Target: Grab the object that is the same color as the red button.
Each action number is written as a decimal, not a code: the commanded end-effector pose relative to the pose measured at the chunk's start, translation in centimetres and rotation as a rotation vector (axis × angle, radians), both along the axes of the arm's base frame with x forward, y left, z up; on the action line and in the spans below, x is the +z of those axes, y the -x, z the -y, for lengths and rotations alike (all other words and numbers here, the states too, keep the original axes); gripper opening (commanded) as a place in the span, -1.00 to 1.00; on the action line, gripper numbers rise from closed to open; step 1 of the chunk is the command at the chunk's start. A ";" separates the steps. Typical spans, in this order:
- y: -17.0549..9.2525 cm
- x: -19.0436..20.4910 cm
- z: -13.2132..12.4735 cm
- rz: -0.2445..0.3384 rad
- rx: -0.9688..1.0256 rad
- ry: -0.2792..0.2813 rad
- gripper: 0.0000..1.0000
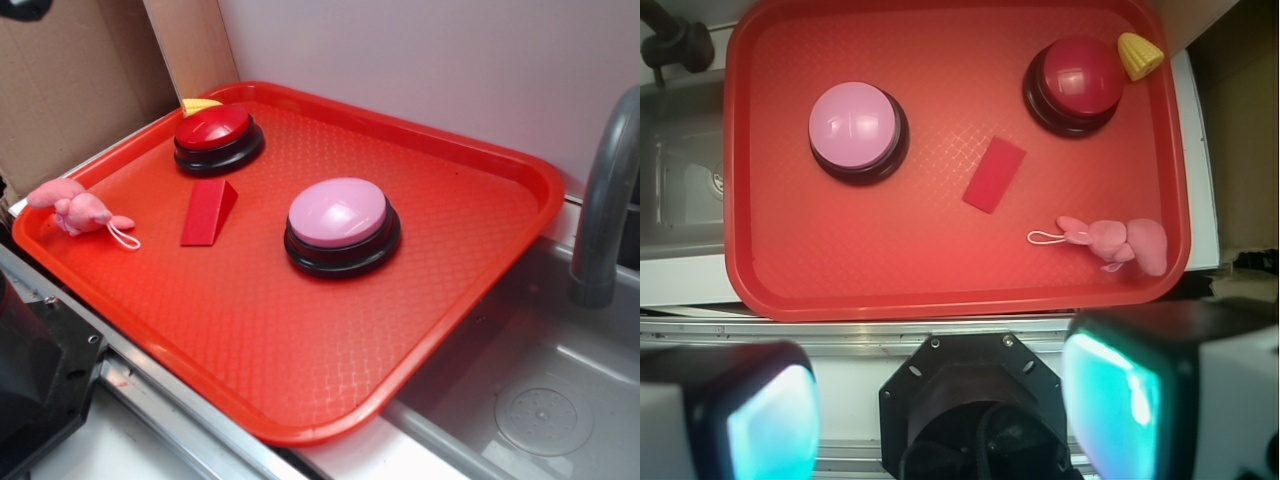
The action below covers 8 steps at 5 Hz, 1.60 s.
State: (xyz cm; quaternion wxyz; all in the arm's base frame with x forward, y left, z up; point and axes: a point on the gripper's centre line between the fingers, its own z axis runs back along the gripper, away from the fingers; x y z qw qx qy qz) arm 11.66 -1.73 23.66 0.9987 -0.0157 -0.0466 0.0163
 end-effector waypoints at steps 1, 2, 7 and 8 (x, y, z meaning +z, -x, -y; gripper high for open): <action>0.0 0.0 0.0 0.000 0.000 0.000 1.00; -1.6 -1.0 -1.1 0.025 0.186 0.009 1.00; -8.9 -14.4 -7.0 0.161 0.712 -0.053 1.00; -9.9 -17.1 -6.8 0.159 0.732 -0.032 1.00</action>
